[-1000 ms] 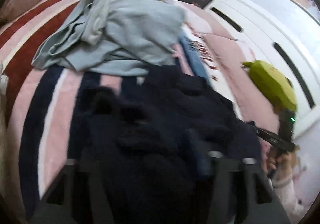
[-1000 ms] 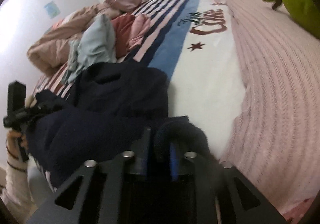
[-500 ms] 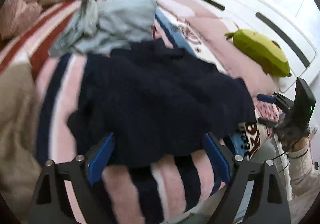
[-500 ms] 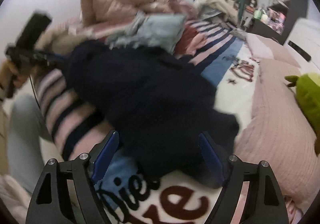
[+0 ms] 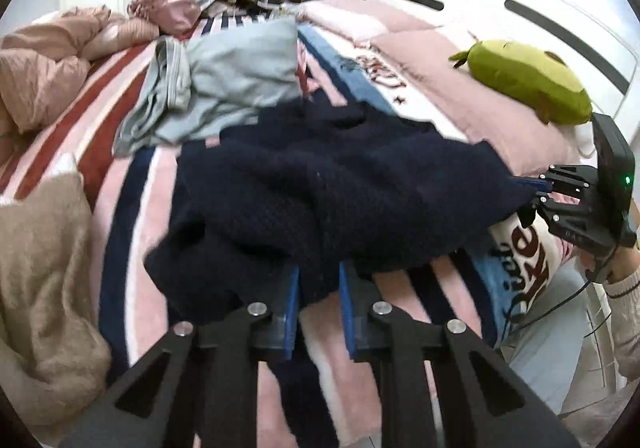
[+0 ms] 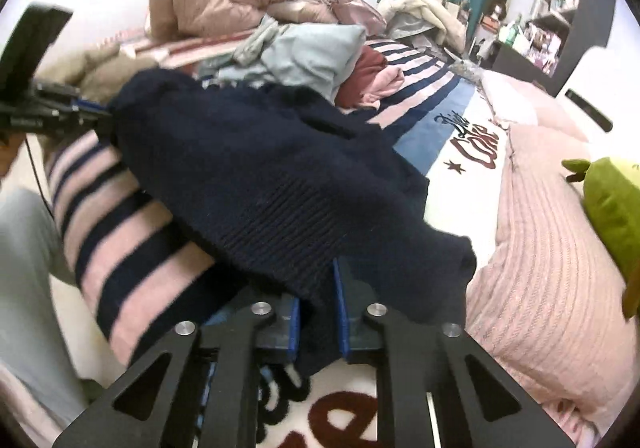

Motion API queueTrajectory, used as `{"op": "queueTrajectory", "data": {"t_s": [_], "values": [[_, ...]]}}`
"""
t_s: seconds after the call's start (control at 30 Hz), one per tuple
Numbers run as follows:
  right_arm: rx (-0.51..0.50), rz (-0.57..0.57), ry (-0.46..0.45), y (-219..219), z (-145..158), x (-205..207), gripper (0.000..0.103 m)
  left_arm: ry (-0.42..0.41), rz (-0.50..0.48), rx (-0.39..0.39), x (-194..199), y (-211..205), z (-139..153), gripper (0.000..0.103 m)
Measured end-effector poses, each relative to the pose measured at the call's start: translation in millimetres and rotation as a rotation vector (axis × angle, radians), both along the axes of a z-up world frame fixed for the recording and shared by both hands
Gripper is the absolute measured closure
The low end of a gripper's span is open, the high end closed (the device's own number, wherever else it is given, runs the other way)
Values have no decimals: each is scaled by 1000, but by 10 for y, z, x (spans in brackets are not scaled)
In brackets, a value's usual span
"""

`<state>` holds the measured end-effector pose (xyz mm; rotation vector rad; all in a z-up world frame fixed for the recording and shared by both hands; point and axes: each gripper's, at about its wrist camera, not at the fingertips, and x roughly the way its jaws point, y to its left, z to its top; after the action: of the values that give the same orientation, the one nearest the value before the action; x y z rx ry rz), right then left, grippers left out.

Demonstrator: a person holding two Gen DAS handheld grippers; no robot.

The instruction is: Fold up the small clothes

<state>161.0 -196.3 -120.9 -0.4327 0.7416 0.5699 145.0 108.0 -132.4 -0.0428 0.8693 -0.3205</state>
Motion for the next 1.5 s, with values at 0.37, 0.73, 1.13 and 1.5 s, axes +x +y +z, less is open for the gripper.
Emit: {"op": "queueTrajectory", "data": {"t_s": [0.37,0.73,1.13,1.5], "values": [[27,-86,-58,103,423,1034,100,-130,91,-14,920,170,436,90],[-39,-300,112,52,-191,2472,40,33,312,-26,2063,552,-181,52],[213,-347,195,-654,-196,1661,26,140,165,-74,1141,577,-590,24],[-8,-484,6,-641,-111,1993,41,105,385,-3,896,1041,-546,62]]}}
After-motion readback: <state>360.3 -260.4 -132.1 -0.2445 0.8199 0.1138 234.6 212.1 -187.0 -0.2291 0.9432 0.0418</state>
